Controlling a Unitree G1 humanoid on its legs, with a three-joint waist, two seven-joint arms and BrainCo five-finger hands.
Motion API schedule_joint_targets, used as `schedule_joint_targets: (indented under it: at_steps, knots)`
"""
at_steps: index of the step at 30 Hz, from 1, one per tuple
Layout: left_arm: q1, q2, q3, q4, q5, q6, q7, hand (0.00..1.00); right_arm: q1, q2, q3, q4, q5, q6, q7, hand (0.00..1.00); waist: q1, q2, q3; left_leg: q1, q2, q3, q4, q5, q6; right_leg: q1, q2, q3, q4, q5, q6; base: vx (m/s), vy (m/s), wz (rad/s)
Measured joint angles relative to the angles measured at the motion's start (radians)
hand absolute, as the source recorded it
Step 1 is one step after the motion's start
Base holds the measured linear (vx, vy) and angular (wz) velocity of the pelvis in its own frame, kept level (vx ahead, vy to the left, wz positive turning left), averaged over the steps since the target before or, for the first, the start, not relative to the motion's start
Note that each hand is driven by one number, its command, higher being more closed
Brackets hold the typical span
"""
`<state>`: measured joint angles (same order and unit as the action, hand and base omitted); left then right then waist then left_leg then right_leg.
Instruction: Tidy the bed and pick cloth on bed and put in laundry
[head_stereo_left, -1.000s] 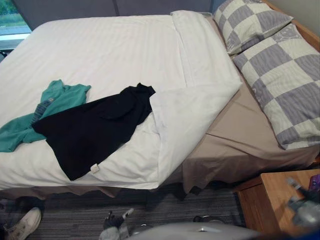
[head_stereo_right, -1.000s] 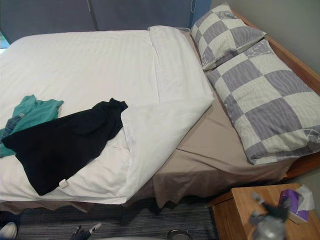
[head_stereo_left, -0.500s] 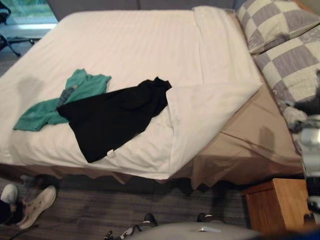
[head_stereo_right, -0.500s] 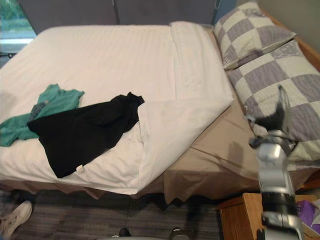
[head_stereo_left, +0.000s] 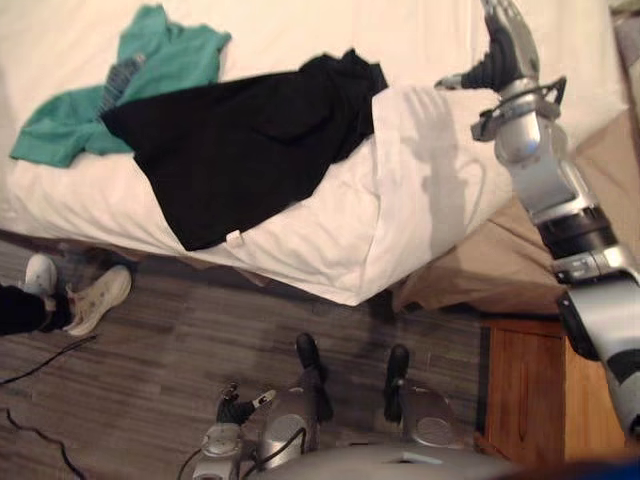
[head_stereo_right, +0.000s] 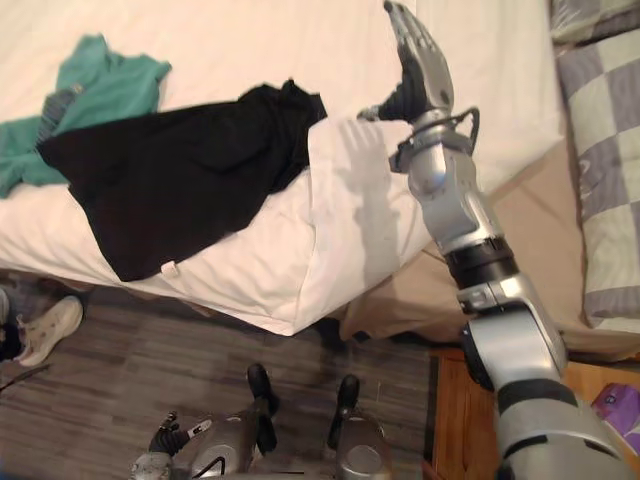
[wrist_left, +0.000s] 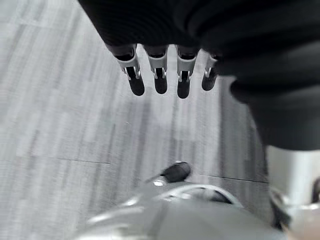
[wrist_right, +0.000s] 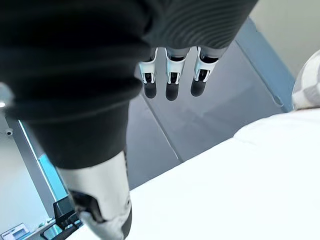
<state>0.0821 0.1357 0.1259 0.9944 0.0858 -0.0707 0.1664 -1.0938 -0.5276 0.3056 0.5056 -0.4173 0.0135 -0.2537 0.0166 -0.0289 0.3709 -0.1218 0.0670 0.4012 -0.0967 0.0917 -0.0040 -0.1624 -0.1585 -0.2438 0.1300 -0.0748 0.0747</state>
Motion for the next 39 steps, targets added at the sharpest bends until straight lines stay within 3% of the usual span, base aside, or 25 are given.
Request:
schedule_joint_targets:
  at_steps: [4, 7, 12, 13, 16, 19, 28, 35, 39]
  knots:
    - [-0.035, 0.004, -0.002, -0.001, -0.027, -0.006, 0.010, 0.00, -0.047, 0.016, 0.013, 0.039, 0.000, 0.009, -0.014, 0.00, 0.005, 0.001, 0.051, -0.041, -0.006, -0.010, 0.004, 0.006, 0.006, -0.041, -0.006, -0.007, 0.017, 0.000, 0.000, -0.02, 0.021, 0.13]
    - [-0.076, 0.003, -0.010, -0.001, -0.035, -0.007, 0.015, 0.00, -0.094, 0.016, 0.016, 0.079, 0.000, 0.015, -0.025, 0.00, 0.002, 0.019, 0.100, -0.075, -0.007, -0.029, 0.025, 0.010, 0.013, -0.064, -0.019, -0.020, 0.036, 0.001, -0.001, -0.01, 0.010, 0.20]
    - [-0.125, 0.012, -0.050, 0.000, -0.066, -0.025, 0.024, 0.00, -0.108, 0.015, 0.015, 0.145, 0.000, 0.021, -0.035, 0.00, 0.011, 0.036, 0.112, -0.143, -0.003, -0.060, 0.055, 0.011, 0.013, -0.117, -0.023, -0.021, 0.063, 0.001, -0.001, -0.02, 0.011, 0.20]
    - [-0.143, 0.010, -0.056, 0.003, -0.068, -0.025, 0.033, 0.00, -0.122, 0.013, 0.012, 0.172, 0.000, 0.025, -0.036, 1.00, 0.016, 0.046, 0.117, -0.162, -0.003, -0.064, 0.064, 0.011, 0.013, -0.131, -0.025, -0.021, 0.066, 0.001, -0.001, -0.04, 0.001, 0.08]
    - [-0.177, 0.001, -0.087, 0.005, -0.070, -0.030, 0.037, 0.00, -0.146, 0.001, 0.009, 0.251, 0.000, 0.023, -0.046, 1.00, 0.026, 0.078, 0.132, -0.197, -0.006, -0.072, 0.075, 0.013, 0.017, -0.170, -0.032, -0.019, 0.085, 0.001, -0.001, -0.05, 0.008, 0.04]
    - [-0.189, -0.004, -0.089, 0.006, -0.075, -0.034, 0.036, 0.00, -0.172, -0.025, 0.007, 0.333, 0.000, 0.010, -0.060, 1.00, 0.027, 0.090, 0.135, -0.220, -0.010, -0.074, 0.081, 0.016, 0.021, -0.195, -0.035, -0.013, 0.090, 0.001, -0.001, -0.05, 0.018, -0.01]
    - [-0.189, -0.008, -0.087, 0.006, -0.075, -0.044, 0.031, 0.00, -0.146, -0.044, -0.022, 0.368, 0.001, -0.001, -0.051, 1.00, 0.022, 0.093, 0.134, -0.185, -0.014, -0.040, 0.079, 0.018, 0.022, -0.185, -0.040, 0.025, 0.097, 0.008, 0.000, -0.03, 0.009, -0.11]
    - [-0.185, -0.016, -0.088, -0.001, -0.063, -0.039, 0.013, 0.00, 0.124, -0.044, -0.072, 0.097, 0.001, 0.011, -0.022, 1.00, -0.030, 0.088, 0.129, -0.042, -0.025, -0.020, 0.037, 0.016, 0.020, -0.063, -0.043, 0.039, 0.077, 0.012, 0.008, -0.01, 0.017, -0.14]
    - [-0.150, -0.016, -0.088, 0.000, -0.031, -0.017, -0.001, 0.00, 0.338, -0.042, -0.140, -0.056, 0.000, 0.015, -0.005, 1.00, -0.060, 0.071, 0.076, 0.026, -0.027, 0.008, 0.008, 0.015, 0.018, -0.014, -0.032, 0.070, 0.048, 0.018, 0.018, 0.01, 0.009, -0.26]
